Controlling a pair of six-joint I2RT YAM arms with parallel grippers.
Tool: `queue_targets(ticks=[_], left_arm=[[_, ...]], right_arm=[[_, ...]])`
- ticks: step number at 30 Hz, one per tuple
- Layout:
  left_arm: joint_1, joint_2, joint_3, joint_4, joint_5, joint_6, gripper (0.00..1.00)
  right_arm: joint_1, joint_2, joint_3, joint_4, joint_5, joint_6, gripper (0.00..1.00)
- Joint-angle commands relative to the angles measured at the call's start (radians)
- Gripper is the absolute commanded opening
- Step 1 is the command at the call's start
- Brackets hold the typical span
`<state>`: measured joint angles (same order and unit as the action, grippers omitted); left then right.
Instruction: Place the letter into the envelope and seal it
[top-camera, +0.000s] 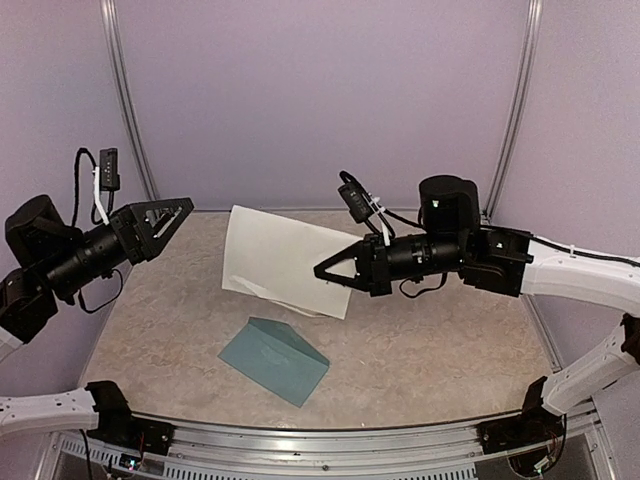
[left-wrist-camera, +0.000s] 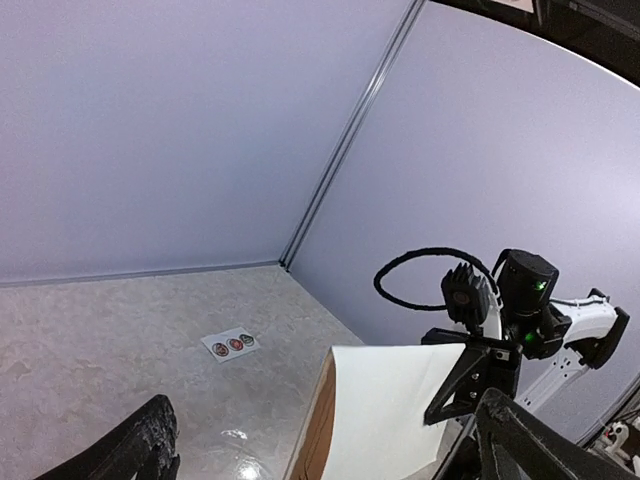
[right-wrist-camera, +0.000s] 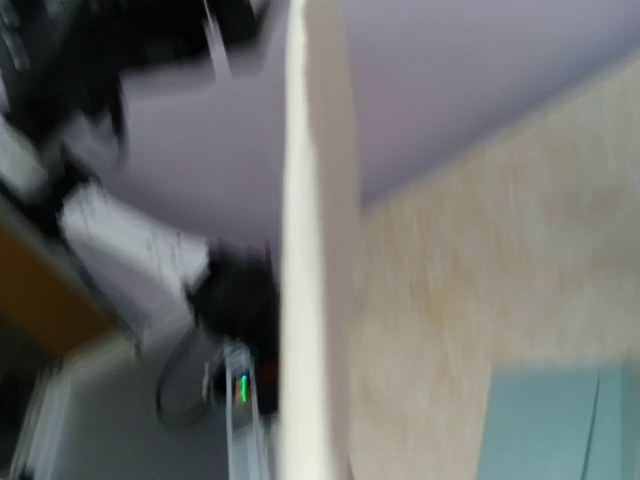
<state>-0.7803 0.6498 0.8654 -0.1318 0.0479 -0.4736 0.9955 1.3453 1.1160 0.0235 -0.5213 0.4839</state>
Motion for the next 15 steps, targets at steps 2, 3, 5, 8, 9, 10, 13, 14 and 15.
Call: queue_targets(ticks=[2,3,5,8,9,10,13,14,15], left_arm=[[0.011,0.183,0.19,-0.376,0.225,0.27,0.98],[-0.002,0.213,0.216,-0.4,0.286,0.297,0.97],[-0.05,0.271,0.256,-0.429,0.305,0.334,0.96],[-0.139,0.35,0.307,-0.471,0.312,0.375,0.92],[-0.159,0.386,0.32,-0.49,0.322,0.381,0.88],[-0.174,0.406,0.328,-0.497,0.339,0.385,0.84],[-0.199,0.462,0.33,-0.514,0.393,0.387,0.71],[-0.203,0.472,0.328,-0.515,0.404,0.386,0.68],[-0.206,0.476,0.327,-0.513,0.415,0.385,0.65]], right_arm=[[0.017,0.067,0.122,-0.51,-0.126,-0.182,0.0],[0.03,0.083,0.143,-0.546,-0.129,-0.196,0.0],[0.05,0.116,0.187,-0.596,-0.145,-0.221,0.0],[0.072,0.157,0.235,-0.643,-0.165,-0.251,0.0],[0.077,0.168,0.251,-0.657,-0.169,-0.259,0.0],[0.079,0.176,0.264,-0.669,-0.173,-0.267,0.0],[0.083,0.198,0.299,-0.71,-0.178,-0.291,0.0],[0.084,0.203,0.308,-0.725,-0.178,-0.3,0.0],[0.085,0.207,0.316,-0.738,-0.177,-0.306,0.0]])
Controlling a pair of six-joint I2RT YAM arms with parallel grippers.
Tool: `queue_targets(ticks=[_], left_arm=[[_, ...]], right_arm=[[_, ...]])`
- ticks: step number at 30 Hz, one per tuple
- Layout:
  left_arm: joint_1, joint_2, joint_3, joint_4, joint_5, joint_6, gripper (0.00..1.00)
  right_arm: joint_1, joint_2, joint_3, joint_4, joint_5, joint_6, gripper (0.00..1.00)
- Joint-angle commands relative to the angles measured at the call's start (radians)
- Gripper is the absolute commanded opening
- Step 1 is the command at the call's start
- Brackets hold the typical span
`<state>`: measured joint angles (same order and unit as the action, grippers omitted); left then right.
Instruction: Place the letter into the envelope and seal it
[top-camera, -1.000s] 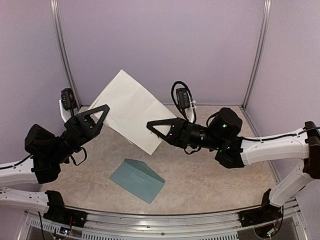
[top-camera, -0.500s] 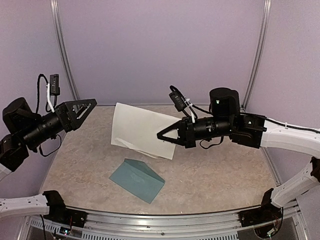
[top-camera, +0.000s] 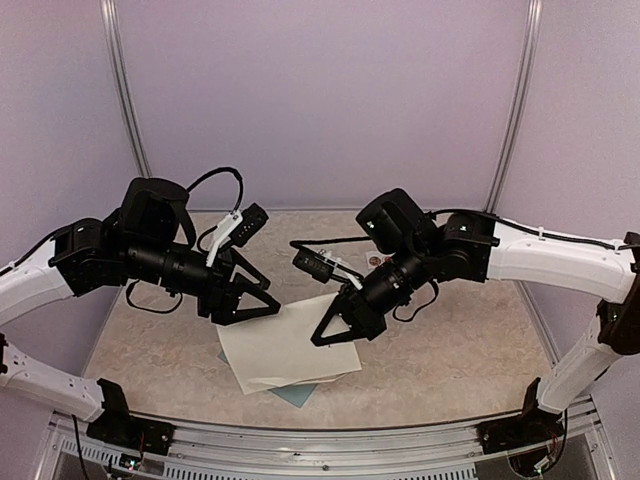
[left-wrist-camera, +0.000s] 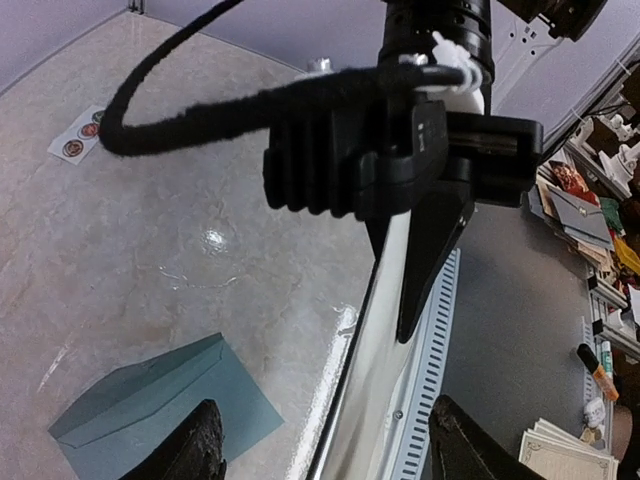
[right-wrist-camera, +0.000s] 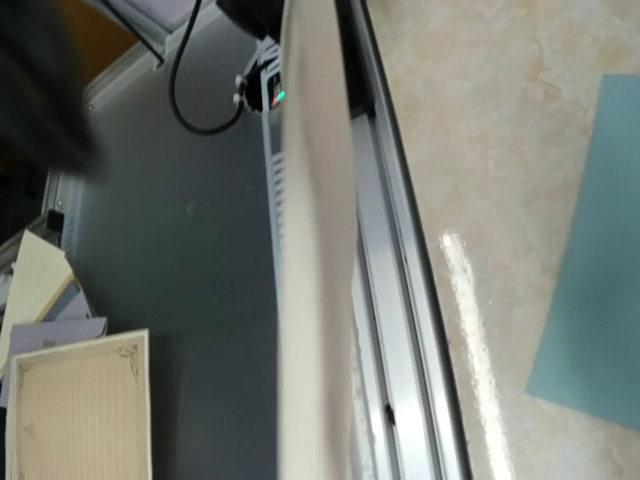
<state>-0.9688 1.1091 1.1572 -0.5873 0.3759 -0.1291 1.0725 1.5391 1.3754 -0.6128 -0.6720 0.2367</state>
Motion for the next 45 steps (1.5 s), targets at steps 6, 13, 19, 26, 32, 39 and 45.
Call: queue_targets(ticks=[6,13,19,26,32,39,45], left_arm=[[-0.021,0.058,0.027,-0.062,0.161,0.032,0.46],[-0.022,0.075,0.014,-0.069,0.177,0.029,0.32],[-0.024,0.081,-0.007,-0.067,0.195,0.022,0.19],[-0.028,0.084,-0.028,-0.076,0.201,0.017,0.32],[-0.028,0.093,-0.049,-0.071,0.188,0.019,0.46],[-0.028,0.089,-0.053,-0.038,0.188,0.016,0.41],[-0.029,0.098,-0.059,-0.035,0.22,0.007,0.18]], right_arm=[[0.012,0.038,0.107,-0.19,-0.008,-0.099,0.0],[0.014,0.06,0.156,-0.257,0.006,-0.138,0.0],[0.013,0.081,0.187,-0.293,0.008,-0.165,0.0],[0.013,0.095,0.212,-0.324,0.012,-0.183,0.0],[0.013,0.101,0.218,-0.33,-0.008,-0.188,0.0],[0.017,0.103,0.218,-0.337,-0.017,-0.195,0.0],[0.016,0.102,0.217,-0.34,-0.012,-0.197,0.0]])
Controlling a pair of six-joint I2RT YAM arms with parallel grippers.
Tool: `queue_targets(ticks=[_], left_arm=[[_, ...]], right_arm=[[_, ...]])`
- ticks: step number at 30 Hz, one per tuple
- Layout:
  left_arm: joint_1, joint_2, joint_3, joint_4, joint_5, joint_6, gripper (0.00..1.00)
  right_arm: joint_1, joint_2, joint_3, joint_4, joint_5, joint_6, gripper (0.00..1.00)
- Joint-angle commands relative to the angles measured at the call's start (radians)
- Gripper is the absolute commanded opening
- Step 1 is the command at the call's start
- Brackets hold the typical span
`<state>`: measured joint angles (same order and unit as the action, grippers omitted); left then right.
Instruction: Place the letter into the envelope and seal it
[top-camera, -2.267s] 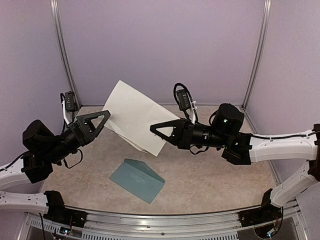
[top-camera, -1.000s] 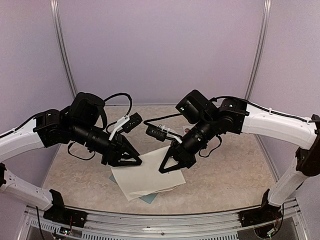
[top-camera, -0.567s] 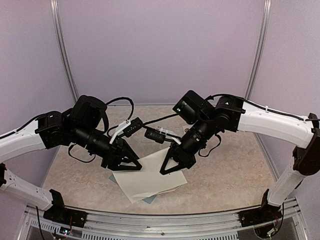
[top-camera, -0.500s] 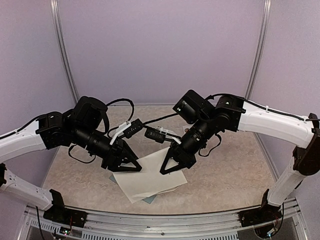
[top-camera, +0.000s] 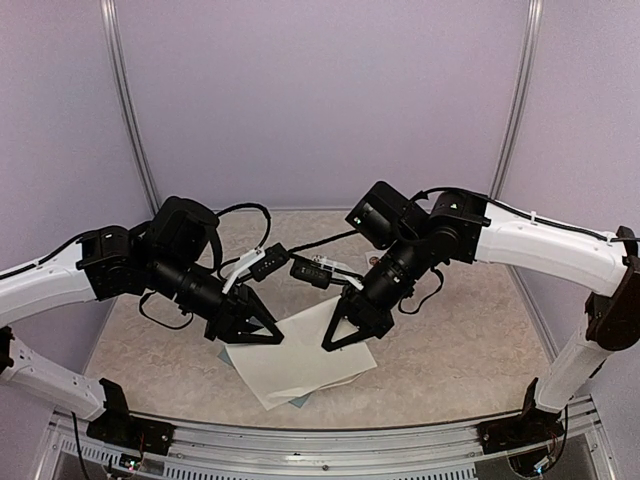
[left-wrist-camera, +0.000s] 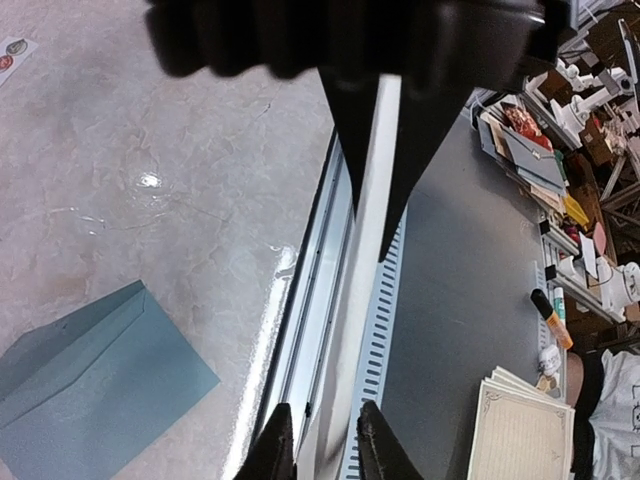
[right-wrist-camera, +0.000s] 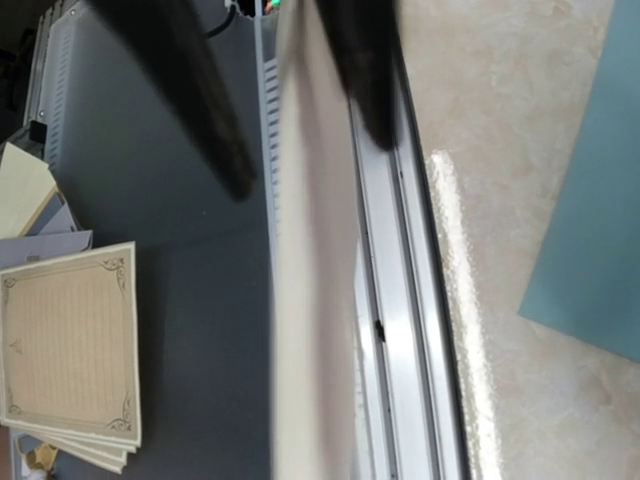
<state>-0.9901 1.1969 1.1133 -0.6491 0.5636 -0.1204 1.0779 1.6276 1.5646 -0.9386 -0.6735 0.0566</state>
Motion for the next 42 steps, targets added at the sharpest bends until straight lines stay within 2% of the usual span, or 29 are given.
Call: queue_targets(ticks=[1,3,15,20,21,25,28,31,42], left_arm=[[-0.008,0.01,-0.017,0.028,0.033,-0.004,0.13],[-0.008,0.005,-0.025,0.033,0.032,-0.011,0.0],[-0.007,-0.052,-0.118,0.151,-0.14,-0.206,0.0],[-0.006,-0.061,-0.144,0.207,-0.229,-0.309,0.0],[-0.005,-0.065,-0.152,0.223,-0.227,-0.318,0.0],[-0.004,-0.075,-0.168,0.259,-0.229,-0.343,0.0],[0.0,-0.081,-0.175,0.265,-0.246,-0.352,0.0],[0.008,-0.097,-0.195,0.299,-0.24,-0.374,0.0],[0.056,-0.224,-0.345,0.561,-0.12,-0.462,0.0]], right_arm=[[0.011,0.012,0.027,-0.013,-0.007,-0.016,0.0],[0.011,0.006,0.02,-0.005,-0.002,-0.011,0.0],[0.011,-0.077,-0.031,0.105,0.122,0.089,0.0],[0.052,-0.092,-0.036,0.179,0.168,0.133,0.0],[0.061,-0.092,-0.037,0.189,0.176,0.138,0.07],[0.093,-0.089,-0.042,0.247,0.205,0.164,0.45],[0.118,-0.099,-0.061,0.315,0.228,0.192,0.64],[0.128,-0.11,-0.119,0.411,0.194,0.231,0.71],[0.145,-0.105,-0.361,0.92,0.121,0.391,0.79]])
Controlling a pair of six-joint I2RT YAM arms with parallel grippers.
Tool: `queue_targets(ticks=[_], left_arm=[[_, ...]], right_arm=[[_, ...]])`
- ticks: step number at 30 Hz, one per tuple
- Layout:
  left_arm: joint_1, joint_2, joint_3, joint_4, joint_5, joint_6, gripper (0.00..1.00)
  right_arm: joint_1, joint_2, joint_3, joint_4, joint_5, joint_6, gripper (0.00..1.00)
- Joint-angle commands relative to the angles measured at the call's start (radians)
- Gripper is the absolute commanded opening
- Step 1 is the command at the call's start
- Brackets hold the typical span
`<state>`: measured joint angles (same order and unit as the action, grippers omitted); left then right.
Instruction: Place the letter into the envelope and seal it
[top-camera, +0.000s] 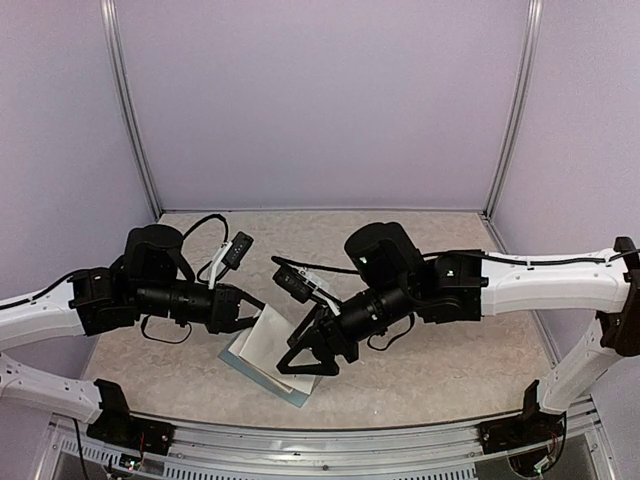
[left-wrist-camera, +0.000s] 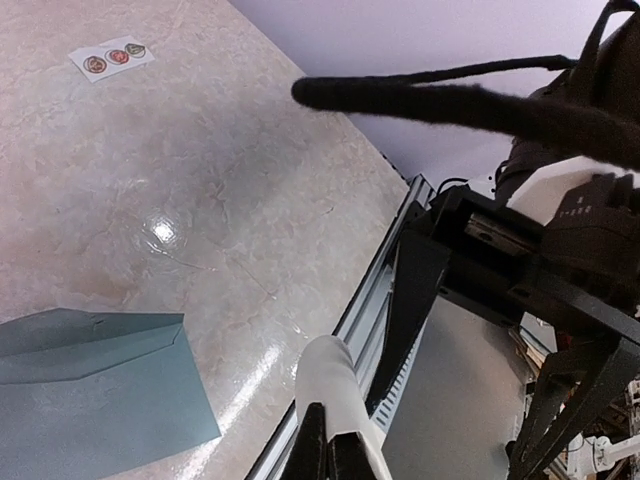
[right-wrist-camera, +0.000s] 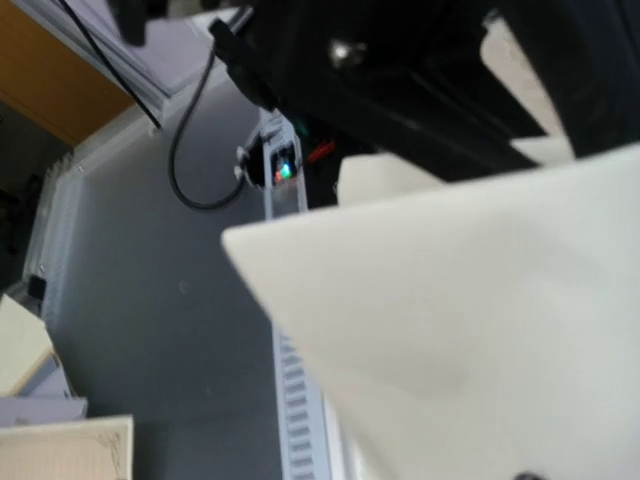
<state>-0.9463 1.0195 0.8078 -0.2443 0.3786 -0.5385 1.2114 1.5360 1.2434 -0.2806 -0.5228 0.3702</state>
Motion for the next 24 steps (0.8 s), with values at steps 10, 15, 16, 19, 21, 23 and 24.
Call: queue_targets(ticks=[10,15,16,19,21,23,24], left_arm=[[0.023,-0.178,-0.089,0.113,0.182,0.129,0.0],[0.008,-0.179,-0.065,0.092,0.247,0.144,0.0],[0.003,-0.175,-0.057,0.085,0.252,0.149,0.0],[-0.008,-0.162,-0.03,0.065,0.275,0.163,0.0],[-0.014,-0.152,-0.016,0.062,0.291,0.165,0.0],[-0.023,-0.144,-0.006,0.066,0.301,0.164,0.0],[-0.027,-0.141,-0.001,0.066,0.304,0.164,0.0]], right_arm=[[-0.047,-0.287,-0.096,0.197,0.323,0.099,0.82],[-0.178,-0.392,-0.123,0.127,0.364,0.137,0.86],[-0.198,-0.388,-0.113,0.102,0.36,0.135,0.86],[-0.225,-0.349,-0.068,0.04,0.342,0.098,0.86],[-0.237,-0.312,-0.04,0.006,0.333,0.085,0.86],[-0.251,-0.271,-0.018,-0.024,0.314,0.083,0.86],[-0.257,-0.251,-0.012,-0.033,0.299,0.08,0.86]])
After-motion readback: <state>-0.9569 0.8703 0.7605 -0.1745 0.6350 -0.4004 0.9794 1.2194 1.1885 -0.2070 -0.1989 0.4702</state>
